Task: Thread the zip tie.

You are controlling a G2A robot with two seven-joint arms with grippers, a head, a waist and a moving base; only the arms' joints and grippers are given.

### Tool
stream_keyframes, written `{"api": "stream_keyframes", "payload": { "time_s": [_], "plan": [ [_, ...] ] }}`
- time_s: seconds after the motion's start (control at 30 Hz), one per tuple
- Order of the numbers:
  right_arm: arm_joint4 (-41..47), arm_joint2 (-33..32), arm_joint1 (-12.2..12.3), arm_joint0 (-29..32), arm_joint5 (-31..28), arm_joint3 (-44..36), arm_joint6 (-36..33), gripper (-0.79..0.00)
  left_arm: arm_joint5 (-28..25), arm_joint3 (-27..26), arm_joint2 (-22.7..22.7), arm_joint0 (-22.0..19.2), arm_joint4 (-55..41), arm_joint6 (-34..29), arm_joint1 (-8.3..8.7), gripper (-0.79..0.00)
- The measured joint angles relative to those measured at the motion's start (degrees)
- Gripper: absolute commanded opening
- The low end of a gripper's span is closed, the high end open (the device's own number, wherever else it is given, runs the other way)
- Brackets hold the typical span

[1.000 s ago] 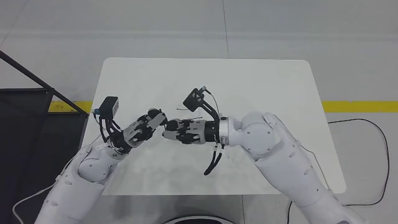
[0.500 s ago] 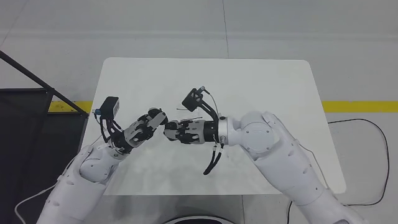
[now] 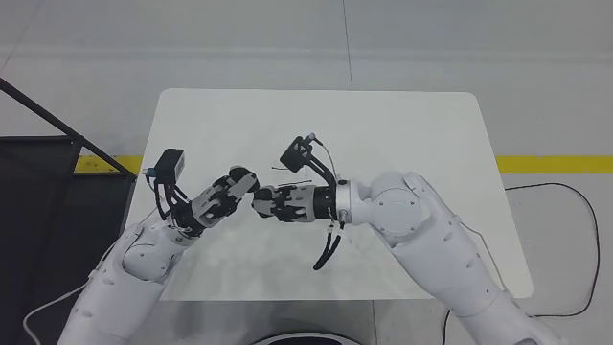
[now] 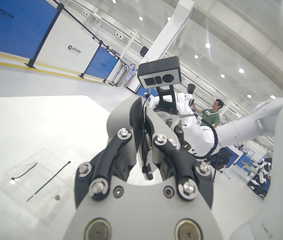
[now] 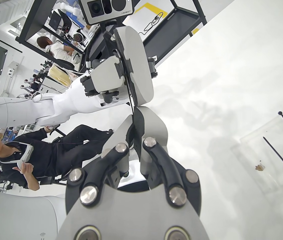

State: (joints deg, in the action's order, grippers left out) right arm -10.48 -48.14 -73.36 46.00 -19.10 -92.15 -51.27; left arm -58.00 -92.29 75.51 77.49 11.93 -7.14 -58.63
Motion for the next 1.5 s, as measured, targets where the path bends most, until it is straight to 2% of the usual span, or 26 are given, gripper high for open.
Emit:
{"api": "stream_keyframes", "payload": {
  "time_s": [0.53, 0.67, 1.0, 1.03, 1.07, 1.2, 1.27, 1.33, 1.37, 1.43, 1.47, 1.5],
  "plan": [
    [-0.2, -0.1, 0.1, 0.1, 0.2, 0.0, -1.0, -0.785, 0.0, -0.4, 0.3, 0.2, 0.2, 0.2, -0.40, -0.739],
    [-0.2, -0.1, 0.0, 0.0, 0.2, -0.1, -1.1, -0.785, 0.0, -0.4, 0.5, 0.3, 0.1, 0.1, -0.46, -0.785],
    [-0.2, -0.1, 0.0, 0.0, 0.4, -0.2, -1.1, -0.785, 0.0, -0.3, 0.6, 0.2, -0.1, -0.4, -0.60, -0.785],
    [-0.2, -0.1, 0.0, 0.0, 0.4, -0.2, -1.1, -0.751, 0.0, -0.3, 0.6, 0.2, -0.1, -0.5, -0.61, -0.785],
    [-0.2, -0.1, 0.0, 0.0, 0.5, -0.2, -1.1, -0.671, 0.0, -0.3, 0.6, 0.2, -0.1, -0.5, -0.63, -0.785],
    [-0.2, -0.2, 0.0, 0.0, 0.7, -0.2, -1.0, -0.613, 0.0, -0.1, 0.6, 0.1, 0.0, -1.0, -0.67, -0.785],
    [-0.2, -0.3, 0.0, 0.0, 0.8, -0.2, -1.0, -0.505, 0.0, 0.0, 0.6, 0.1, 0.0, -1.6, -0.67, -0.785],
    [-0.2, -0.3, 0.0, 0.0, 0.8, -0.3, -1.0, -0.348, 0.0, 0.0, 0.5, 0.0, -0.2, -2.2, -0.65, -0.785],
    [-0.4, -0.4, 0.1, 0.1, 0.8, -0.3, -1.1, -0.194, 0.0, 0.0, 0.4, 0.0, -0.5, -2.7, -0.62, -0.785],
    [-0.5, -0.6, 0.1, 0.3, 0.8, -0.4, -1.2, -0.083, 0.0, 0.1, 0.3, -0.2, -1.1, -3.5, -0.57, -0.785],
    [-0.7, -1.0, 0.2, 0.5, 0.7, -0.5, -1.2, -0.083, 0.0, 0.1, 0.2, -0.3, -1.5, -4.0, -0.54, -0.785],
    [-0.8, -1.4, 0.4, 0.7, 0.7, -0.6, -1.1, -0.012, 0.0, 0.1, 0.2, -0.3, -1.8, -4.3, -0.52, -0.785]
  ]
}}
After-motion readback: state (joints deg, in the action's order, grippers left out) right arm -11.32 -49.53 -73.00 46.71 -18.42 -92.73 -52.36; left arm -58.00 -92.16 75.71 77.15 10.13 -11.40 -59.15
